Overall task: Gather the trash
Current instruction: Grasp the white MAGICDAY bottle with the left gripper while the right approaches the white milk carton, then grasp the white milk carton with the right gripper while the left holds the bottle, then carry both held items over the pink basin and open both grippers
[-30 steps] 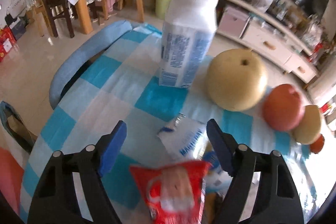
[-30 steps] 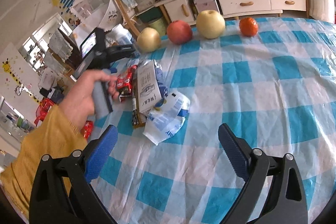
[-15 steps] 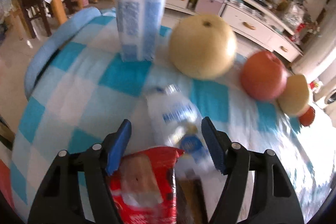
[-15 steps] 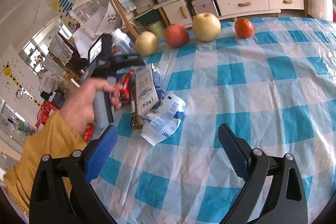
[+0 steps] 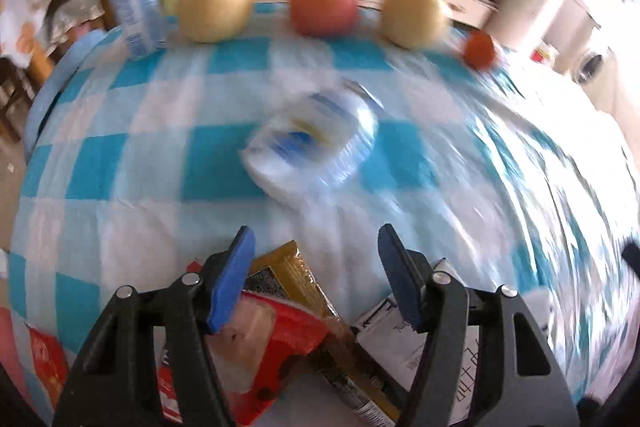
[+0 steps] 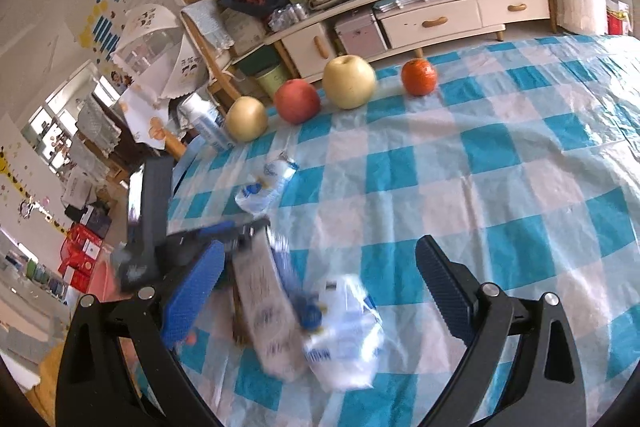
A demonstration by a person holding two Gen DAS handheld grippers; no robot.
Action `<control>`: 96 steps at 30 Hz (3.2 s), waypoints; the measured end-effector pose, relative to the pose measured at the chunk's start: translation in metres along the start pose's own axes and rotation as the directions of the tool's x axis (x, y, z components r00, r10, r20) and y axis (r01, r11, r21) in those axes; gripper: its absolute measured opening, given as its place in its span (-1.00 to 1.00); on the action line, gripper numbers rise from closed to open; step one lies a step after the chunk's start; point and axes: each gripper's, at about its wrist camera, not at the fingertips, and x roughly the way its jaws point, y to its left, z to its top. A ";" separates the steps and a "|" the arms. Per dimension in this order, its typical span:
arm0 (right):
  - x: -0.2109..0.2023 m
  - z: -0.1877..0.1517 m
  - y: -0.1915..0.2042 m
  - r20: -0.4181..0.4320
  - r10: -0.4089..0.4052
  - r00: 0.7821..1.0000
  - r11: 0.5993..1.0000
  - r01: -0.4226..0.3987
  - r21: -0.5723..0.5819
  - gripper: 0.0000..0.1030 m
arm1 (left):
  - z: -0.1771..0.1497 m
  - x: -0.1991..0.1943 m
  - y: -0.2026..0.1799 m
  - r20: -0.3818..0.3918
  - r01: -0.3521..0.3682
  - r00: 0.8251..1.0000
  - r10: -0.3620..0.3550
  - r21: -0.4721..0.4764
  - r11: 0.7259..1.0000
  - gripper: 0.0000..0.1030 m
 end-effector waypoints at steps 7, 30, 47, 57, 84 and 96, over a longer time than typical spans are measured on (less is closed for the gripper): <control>0.010 -0.001 -0.015 -0.070 -0.026 0.997 0.999 0.028 0.027 0.85 | 0.014 -0.019 -0.016 0.098 -0.123 0.989 0.112 0.108 0.987 0.27; 0.045 -0.030 0.037 -0.232 0.023 0.973 0.975 -0.073 -0.209 0.85 | 0.063 0.039 -0.006 0.023 -0.097 0.995 0.094 0.263 0.960 0.19; 0.064 -0.046 0.067 -0.216 -0.011 0.976 0.930 -0.069 -0.360 0.76 | 0.033 -0.012 0.041 0.107 -0.017 0.994 0.012 0.050 0.999 -0.46; 0.064 -0.041 0.061 -0.196 -0.025 0.980 0.939 -0.044 -0.342 0.76 | 0.020 -0.014 0.043 0.087 -0.123 0.990 0.111 0.153 0.980 0.31; 0.091 -0.045 0.070 -0.186 -0.082 0.979 0.902 -0.007 -0.432 0.07 | 0.014 -0.045 0.052 0.133 -0.052 0.990 0.048 0.027 0.998 0.16; 0.041 -0.021 0.046 -0.094 0.168 0.981 0.967 -0.183 -0.177 0.07 | -0.052 -0.125 0.097 0.236 -0.072 0.966 0.105 -0.143 0.987 0.16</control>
